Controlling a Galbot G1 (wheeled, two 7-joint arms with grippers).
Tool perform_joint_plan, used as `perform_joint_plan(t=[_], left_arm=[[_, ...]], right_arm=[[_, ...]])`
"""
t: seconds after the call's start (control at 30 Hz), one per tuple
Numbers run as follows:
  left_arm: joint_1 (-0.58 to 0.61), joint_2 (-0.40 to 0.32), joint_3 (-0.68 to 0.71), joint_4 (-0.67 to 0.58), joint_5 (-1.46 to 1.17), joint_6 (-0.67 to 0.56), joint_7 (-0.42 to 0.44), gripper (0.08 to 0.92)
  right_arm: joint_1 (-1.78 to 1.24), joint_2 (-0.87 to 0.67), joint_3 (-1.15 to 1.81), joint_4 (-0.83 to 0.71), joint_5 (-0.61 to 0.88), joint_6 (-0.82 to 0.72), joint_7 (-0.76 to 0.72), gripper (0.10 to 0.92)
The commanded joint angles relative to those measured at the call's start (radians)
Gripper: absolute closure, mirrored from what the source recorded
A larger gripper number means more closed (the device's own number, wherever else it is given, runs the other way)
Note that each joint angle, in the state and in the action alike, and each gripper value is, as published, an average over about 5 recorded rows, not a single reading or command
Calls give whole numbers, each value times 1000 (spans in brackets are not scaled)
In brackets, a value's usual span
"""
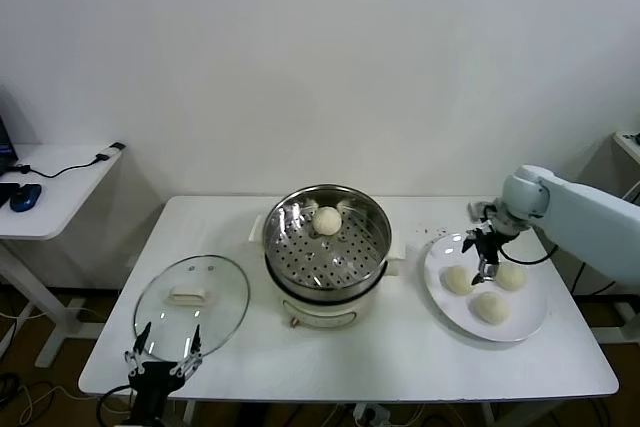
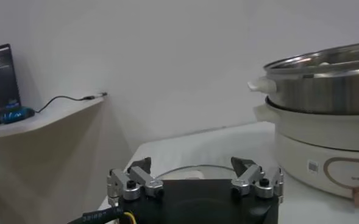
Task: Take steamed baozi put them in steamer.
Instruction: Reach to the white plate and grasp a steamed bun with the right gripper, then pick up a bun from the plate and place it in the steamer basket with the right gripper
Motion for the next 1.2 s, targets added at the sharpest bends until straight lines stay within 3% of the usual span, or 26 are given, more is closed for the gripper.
perform_joint_plan(t=[0.03,0.73,0.97,1.2], left_arm=[[-5,-2,2,8,5,3,1,177],[-7,-5,10,18,25,-2,3,177],[-7,-5,10,18,25,-2,3,177],[-5,-5,9,22,24,-2,1,177]], right_arm=[[-189,30,181,-93,-77,-18,23,203],[-198,119,225,-184,-135,10,12,205],[-188,116,217,-184,-128,12,9,329],[-179,111,209,-181,-103,10,7,399]])
